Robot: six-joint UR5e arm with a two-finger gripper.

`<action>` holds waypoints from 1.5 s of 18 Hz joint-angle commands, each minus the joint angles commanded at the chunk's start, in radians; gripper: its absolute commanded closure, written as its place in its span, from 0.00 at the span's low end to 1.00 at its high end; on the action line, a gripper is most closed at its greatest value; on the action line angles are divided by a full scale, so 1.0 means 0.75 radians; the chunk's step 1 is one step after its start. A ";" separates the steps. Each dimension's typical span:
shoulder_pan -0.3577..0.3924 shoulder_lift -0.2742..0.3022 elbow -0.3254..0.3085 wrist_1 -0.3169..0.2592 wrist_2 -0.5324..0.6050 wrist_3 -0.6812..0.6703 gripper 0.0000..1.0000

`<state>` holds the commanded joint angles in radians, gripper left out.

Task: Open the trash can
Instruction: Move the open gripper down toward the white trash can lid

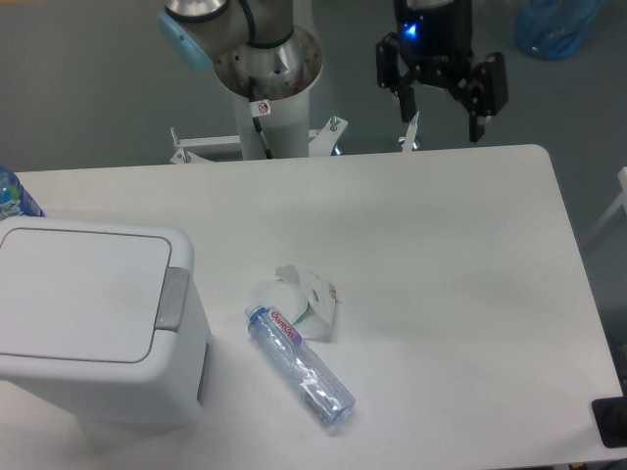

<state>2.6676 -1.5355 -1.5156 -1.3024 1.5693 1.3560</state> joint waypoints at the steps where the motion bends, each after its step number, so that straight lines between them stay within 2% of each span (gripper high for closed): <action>1: 0.000 0.000 0.000 0.000 -0.016 0.000 0.00; 6: -0.004 -0.014 0.014 -0.002 -0.043 -0.069 0.00; 9: -0.029 -0.049 0.027 0.006 -0.137 -0.338 0.00; 12: -0.055 -0.065 0.014 0.122 -0.280 -0.635 0.00; 14: -0.078 -0.072 0.012 0.157 -0.337 -0.809 0.00; 19: -0.161 -0.106 0.012 0.198 -0.342 -0.947 0.00; 24: -0.280 -0.172 0.027 0.300 -0.338 -1.147 0.00; 27: -0.370 -0.251 0.041 0.403 -0.336 -1.274 0.00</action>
<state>2.3902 -1.7240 -1.4849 -1.0004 1.3177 0.4006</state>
